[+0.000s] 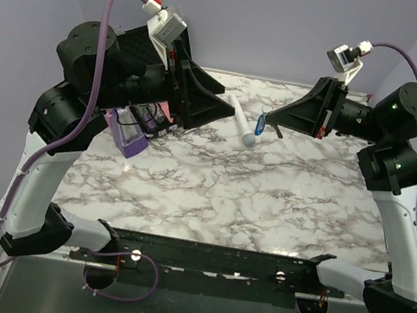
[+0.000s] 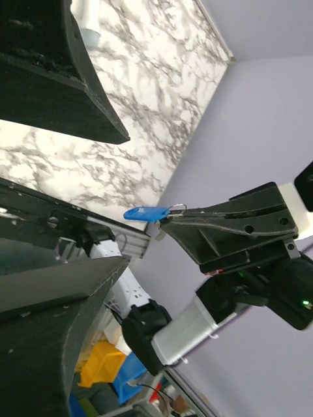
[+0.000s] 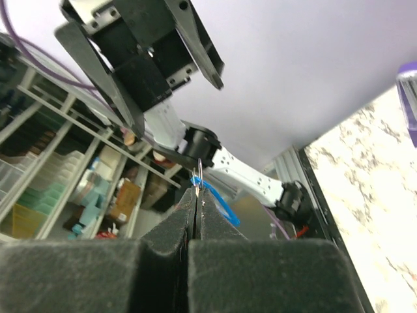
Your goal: Remove the keys from the keyring
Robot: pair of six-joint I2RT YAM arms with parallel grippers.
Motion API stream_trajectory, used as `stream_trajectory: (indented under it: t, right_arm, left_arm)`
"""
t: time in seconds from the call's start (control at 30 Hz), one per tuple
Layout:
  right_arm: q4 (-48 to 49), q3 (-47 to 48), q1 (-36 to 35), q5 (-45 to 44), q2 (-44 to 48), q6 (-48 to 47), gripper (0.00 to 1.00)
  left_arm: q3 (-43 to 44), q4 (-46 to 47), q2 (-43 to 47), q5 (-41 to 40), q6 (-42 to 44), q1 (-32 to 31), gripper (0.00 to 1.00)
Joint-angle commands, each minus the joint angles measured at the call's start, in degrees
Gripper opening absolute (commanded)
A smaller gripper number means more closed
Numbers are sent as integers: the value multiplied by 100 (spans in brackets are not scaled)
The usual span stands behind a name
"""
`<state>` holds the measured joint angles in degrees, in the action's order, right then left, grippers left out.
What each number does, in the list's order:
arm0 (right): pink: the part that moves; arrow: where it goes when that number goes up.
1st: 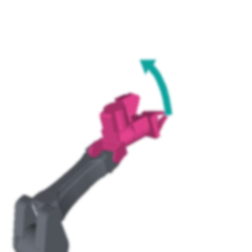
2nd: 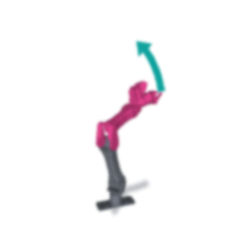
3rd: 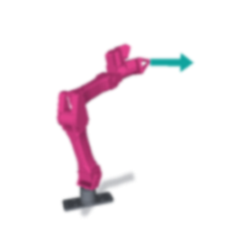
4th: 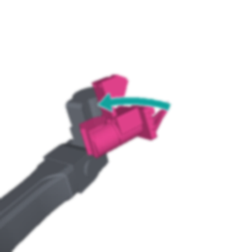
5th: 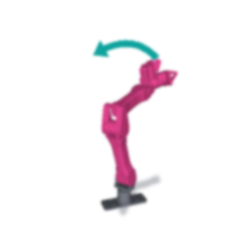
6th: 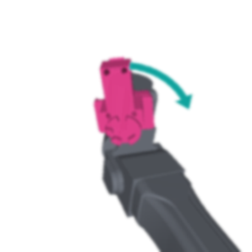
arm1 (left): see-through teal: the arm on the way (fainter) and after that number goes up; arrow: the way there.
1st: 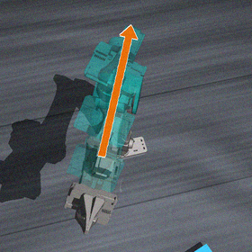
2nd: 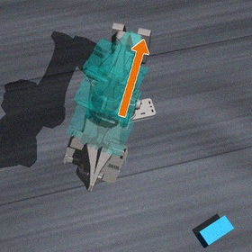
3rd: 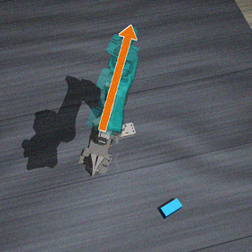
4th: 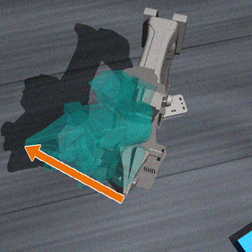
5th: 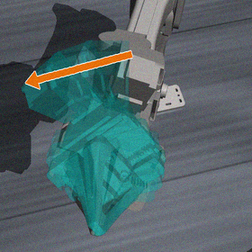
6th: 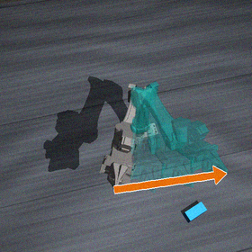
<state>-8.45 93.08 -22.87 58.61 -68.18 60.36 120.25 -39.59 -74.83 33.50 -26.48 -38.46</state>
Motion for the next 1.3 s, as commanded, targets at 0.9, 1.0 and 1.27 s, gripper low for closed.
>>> stream_trajectory:
  t: [0.9, 1.0, 1.27]
  right_arm:
    - [-2680, 580, -297, 766, -160, -1773, 1]
    - [-2671, 615, -305, 775, -186, -1782, 1]
    - [-2610, 633, -323, 792, -248, -1791, 1]
  left_arm:
    - [781, -866, -1403, 2609, -718, 216, 49]
    - [763, -831, -1429, 2714, -753, 207, 47]
    - [825, -831, -1570, 2820, -780, 93, 40]
